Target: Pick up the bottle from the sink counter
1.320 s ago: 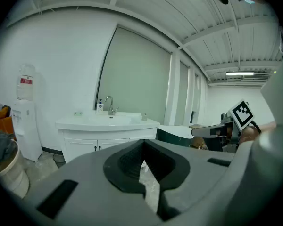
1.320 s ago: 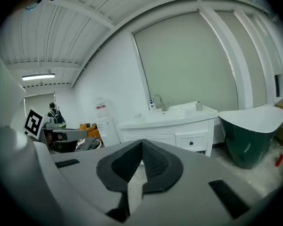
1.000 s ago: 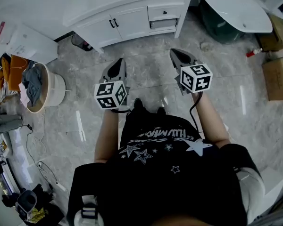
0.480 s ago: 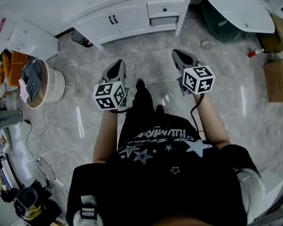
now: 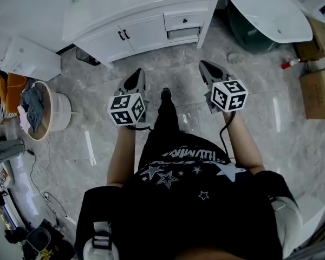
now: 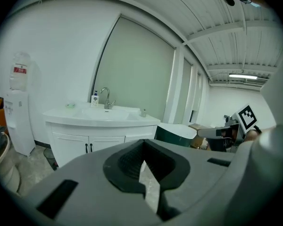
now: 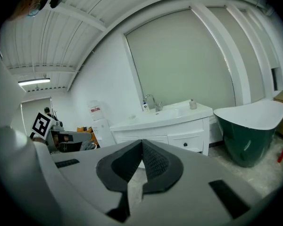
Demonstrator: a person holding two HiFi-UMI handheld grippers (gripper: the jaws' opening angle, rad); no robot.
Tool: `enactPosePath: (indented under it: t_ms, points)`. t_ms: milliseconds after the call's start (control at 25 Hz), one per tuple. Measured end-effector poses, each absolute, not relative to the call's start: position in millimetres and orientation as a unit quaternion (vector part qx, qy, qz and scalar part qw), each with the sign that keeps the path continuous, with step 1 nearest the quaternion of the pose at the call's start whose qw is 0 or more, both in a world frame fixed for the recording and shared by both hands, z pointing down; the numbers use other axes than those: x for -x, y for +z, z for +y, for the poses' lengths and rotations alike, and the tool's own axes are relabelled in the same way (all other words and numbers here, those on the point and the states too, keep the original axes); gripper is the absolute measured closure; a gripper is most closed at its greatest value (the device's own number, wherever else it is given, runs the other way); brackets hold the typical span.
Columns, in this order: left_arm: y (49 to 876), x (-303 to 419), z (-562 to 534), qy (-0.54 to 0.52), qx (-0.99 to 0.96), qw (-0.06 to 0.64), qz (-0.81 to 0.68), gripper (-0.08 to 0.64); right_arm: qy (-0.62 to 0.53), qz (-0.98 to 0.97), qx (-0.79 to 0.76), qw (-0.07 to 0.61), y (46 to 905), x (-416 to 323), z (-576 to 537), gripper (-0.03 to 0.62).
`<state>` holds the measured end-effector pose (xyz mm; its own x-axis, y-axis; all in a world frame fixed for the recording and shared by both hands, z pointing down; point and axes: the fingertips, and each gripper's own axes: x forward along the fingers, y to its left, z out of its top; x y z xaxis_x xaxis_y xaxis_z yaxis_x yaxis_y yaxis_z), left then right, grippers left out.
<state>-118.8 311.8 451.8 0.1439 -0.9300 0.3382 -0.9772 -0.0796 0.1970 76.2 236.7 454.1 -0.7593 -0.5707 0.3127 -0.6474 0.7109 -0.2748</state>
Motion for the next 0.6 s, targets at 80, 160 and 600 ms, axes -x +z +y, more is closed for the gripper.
enactPosePath:
  t_ms: [80, 160, 600]
  points:
    - [454, 123, 286, 0.062, -0.737, 0.191, -0.645, 0.552, 0.189, -0.917, -0.337, 0.102, 457, -72, 216, 0.586]
    - [455, 129, 258, 0.062, -0.742, 0.192, -0.639, 0.552, 0.191, -0.914, -0.342, 0.103, 459, -65, 192, 0.586]
    - [450, 192, 99, 0.064, -0.763, 0.203, -0.61, 0.552, 0.198, -0.899, -0.376, 0.107, 452, -3, 43, 0.586]
